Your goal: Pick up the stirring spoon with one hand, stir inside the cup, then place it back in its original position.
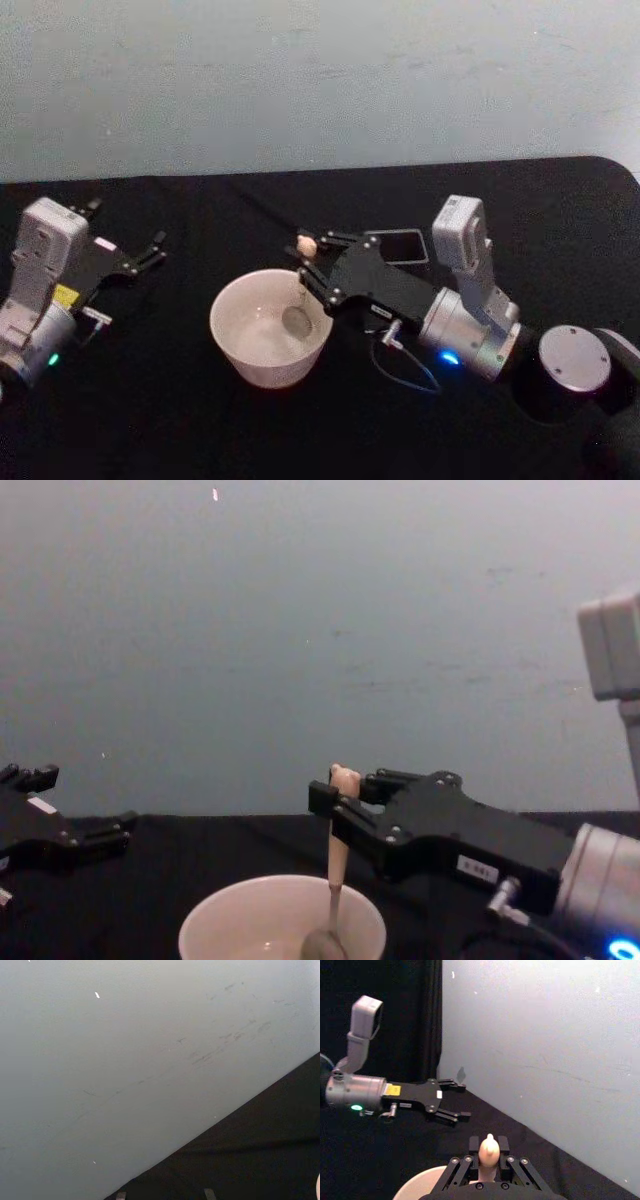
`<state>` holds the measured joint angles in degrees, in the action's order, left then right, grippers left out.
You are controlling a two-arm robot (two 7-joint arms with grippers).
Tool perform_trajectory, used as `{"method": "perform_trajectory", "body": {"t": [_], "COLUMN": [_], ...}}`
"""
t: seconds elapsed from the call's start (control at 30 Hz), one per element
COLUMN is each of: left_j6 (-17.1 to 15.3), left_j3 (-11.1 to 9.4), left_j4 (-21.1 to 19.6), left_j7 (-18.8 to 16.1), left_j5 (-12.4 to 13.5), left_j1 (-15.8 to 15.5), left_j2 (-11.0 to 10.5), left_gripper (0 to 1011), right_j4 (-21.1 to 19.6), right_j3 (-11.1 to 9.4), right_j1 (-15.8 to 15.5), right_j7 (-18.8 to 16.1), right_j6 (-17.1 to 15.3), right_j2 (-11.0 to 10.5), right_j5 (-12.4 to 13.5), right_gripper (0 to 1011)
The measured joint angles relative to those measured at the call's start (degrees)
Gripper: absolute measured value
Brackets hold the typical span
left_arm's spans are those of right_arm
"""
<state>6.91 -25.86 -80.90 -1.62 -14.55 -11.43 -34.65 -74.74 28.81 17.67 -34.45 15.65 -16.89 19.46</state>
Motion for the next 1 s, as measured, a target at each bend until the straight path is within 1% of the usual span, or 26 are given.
{"method": "perform_trajectory", "body": {"t": [0.13,0.23,0.4,0.57,0.67,0.77,0.87,1.0], "left_j6": [0.00,0.00,0.00,0.00,0.00,0.00,0.00,0.00], "left_j3": [0.00,0.00,0.00,0.00,0.00,0.00,0.00,0.00], "left_j4": [0.00,0.00,0.00,0.00,0.00,0.00,0.00,0.00], "left_j7": [0.00,0.00,0.00,0.00,0.00,0.00,0.00,0.00], "left_j5": [0.00,0.00,0.00,0.00,0.00,0.00,0.00,0.00], "left_j1": [0.00,0.00,0.00,0.00,0.00,0.00,0.00,0.00], "left_j2": [0.00,0.00,0.00,0.00,0.00,0.00,0.00,0.00], "left_gripper": [1001,1001,1001,1001,1001,1001,1001,1001], "right_j4": [-1.61,-3.13,-3.88,-3.52,-2.17,-0.94,1.07,2.56], "right_j3": [0.10,0.85,1.84,2.61,2.78,2.79,2.67,2.20], "right_j1": [-1.05,-2.04,-2.41,-1.87,-0.60,0.34,1.79,2.79], "right_j7": [-0.76,-1.73,-2.45,-2.54,-1.74,-1.13,-0.16,0.71], "right_j6": [-0.27,-0.57,-0.95,-0.99,-0.87,-0.57,0.21,0.83], "right_j2": [-0.81,-1.47,-1.56,-0.79,0.62,1.48,2.54,3.05], "right_j5": [0.54,1.04,1.37,1.50,1.51,1.35,0.47,-0.32], "right_gripper": [213,213,213,213,213,214,214,214]}}
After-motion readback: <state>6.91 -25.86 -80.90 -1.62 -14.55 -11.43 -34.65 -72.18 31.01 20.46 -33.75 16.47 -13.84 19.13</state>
